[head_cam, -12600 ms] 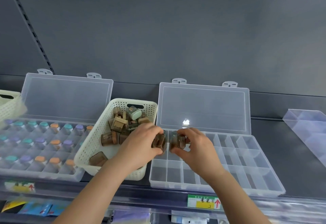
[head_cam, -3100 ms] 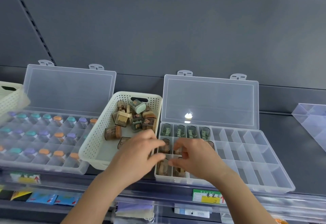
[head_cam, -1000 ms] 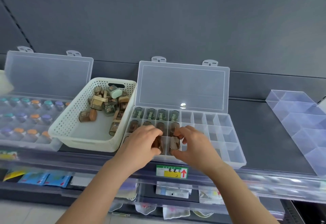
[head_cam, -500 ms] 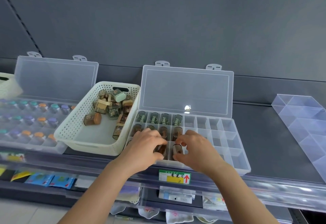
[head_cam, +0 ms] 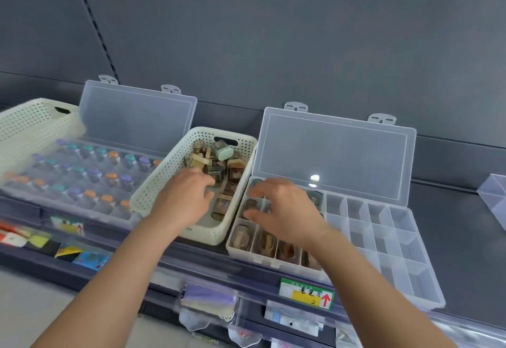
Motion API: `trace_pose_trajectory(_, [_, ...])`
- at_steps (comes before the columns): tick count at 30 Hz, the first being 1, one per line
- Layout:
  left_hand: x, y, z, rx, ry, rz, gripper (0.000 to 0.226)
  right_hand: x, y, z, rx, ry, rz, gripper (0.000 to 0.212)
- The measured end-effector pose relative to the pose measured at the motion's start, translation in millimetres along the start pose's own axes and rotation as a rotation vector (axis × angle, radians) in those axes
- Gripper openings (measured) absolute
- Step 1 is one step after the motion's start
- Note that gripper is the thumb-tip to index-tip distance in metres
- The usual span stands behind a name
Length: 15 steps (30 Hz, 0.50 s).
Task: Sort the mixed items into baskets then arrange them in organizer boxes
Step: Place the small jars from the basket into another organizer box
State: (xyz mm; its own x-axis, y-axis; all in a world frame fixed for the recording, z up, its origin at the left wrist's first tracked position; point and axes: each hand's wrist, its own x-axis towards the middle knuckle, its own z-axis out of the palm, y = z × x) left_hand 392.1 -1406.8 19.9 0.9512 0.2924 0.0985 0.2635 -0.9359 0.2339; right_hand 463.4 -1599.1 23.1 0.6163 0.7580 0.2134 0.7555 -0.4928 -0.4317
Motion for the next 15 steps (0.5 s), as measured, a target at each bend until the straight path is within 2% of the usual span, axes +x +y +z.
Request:
trace_pose_trajectory(3, [15.1,-30.1,1.2,0.133,-0.111,-0.085,0.007,33.6,-19.3,9.4,-0.077,-0.039,-0.068,0.037])
trace_pose_trajectory(10, [47.9,-64.1,20.2,0.361,-0.182,-0.011,0.028,94.0,-45.9,46.1,-0.582,-0.422,-0.091,0.033])
trace_pose_trajectory(15, [56.2,-75.0,29.4,0.360,-0.159,0.027,0.026,109.5,-48.2,60.6,-0.582,-0.577,-0.040,0.019])
